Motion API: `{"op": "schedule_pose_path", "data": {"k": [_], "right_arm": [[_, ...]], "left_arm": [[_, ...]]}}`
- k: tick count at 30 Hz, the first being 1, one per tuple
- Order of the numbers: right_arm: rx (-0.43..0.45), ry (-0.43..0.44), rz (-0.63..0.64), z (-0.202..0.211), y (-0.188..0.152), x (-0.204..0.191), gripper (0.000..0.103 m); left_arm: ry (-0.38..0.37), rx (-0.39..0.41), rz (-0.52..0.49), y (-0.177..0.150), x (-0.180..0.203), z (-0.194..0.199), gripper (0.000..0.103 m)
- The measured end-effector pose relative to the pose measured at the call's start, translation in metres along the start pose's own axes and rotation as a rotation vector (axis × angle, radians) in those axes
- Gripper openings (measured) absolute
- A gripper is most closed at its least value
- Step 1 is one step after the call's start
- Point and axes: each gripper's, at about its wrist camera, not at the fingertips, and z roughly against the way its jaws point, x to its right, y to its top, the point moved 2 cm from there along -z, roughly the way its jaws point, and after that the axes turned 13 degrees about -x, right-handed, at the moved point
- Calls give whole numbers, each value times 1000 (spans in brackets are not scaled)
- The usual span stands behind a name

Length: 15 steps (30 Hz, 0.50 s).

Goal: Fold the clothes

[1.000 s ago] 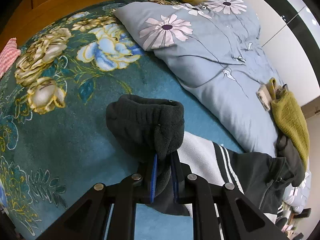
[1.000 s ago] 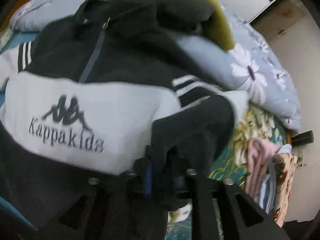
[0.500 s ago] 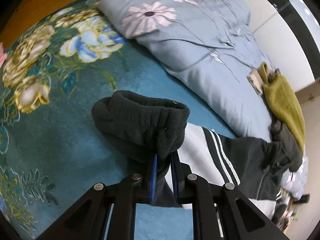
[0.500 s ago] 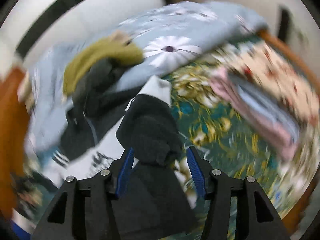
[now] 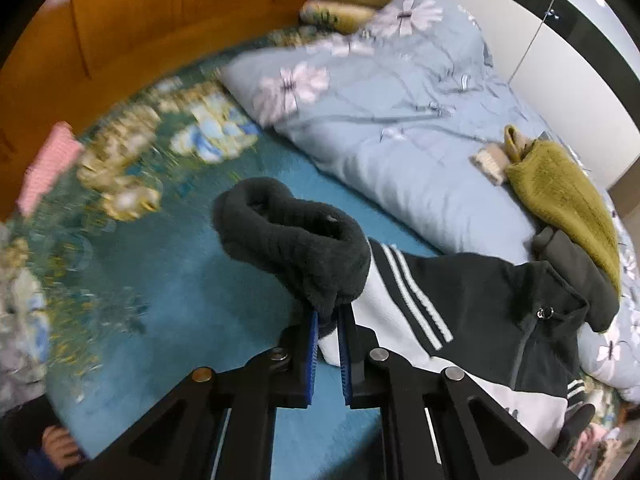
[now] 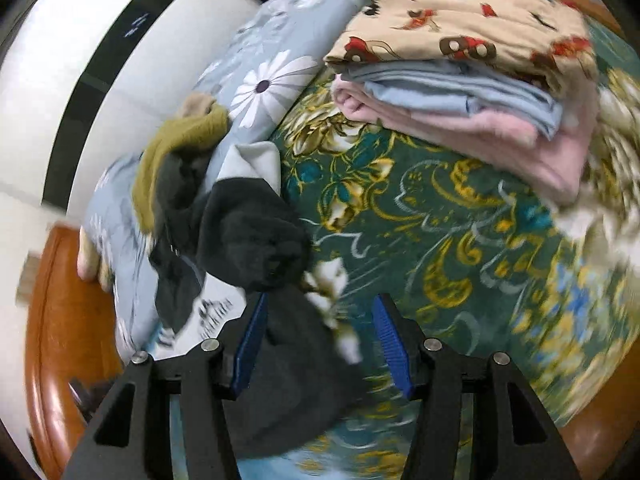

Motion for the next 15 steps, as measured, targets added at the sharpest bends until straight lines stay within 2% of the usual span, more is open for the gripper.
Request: {"op": "schedule_pose_path", "data": {"k": [2, 6, 12, 15], "right_arm": [[-20, 18, 57, 0, -4, 16, 56], [-87, 27, 81, 0, -10, 29, 56], [-196, 118, -24, 28, -17, 13, 56], [-236, 146, -46, 46, -16, -4, 56]], "left_arm": [[50, 24, -13, -9, 19, 21, 10], [64, 46, -39, -23, 47, 59, 10], [99, -17, -115, -41, 72, 83, 10], [78, -38, -114, -50, 74, 93, 10]]}}
